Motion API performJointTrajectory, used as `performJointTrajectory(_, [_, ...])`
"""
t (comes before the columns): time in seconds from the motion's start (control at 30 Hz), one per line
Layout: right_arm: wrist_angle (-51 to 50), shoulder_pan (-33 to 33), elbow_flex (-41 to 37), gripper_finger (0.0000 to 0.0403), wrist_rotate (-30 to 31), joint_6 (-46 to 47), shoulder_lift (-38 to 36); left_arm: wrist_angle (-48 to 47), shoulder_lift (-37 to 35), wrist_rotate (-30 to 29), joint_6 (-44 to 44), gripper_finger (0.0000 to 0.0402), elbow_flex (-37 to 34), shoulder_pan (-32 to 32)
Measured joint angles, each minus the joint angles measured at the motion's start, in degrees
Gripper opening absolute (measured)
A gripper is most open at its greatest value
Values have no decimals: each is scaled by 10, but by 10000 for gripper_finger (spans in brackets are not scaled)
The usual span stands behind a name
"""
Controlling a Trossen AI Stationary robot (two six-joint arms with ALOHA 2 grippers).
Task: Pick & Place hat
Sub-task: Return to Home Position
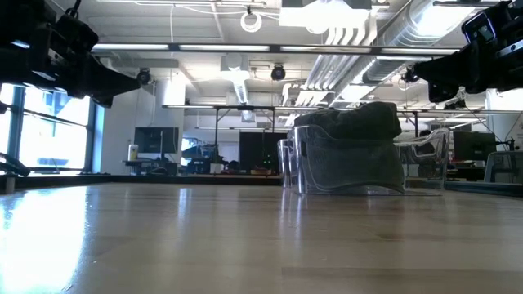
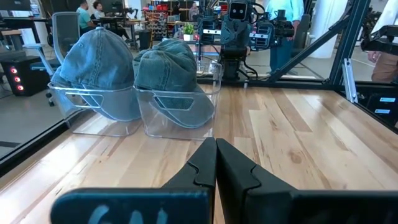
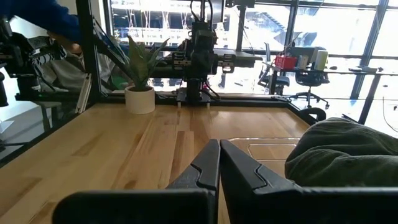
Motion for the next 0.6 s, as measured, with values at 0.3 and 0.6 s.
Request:
performJointTrajectory(0.3, [0, 0, 0, 5, 0, 0, 0, 0, 0, 0, 0, 1, 0, 0])
performJointTrajectory(0.6, [0, 0, 0, 8, 0, 0, 0, 0, 0, 0, 0, 1, 0, 0])
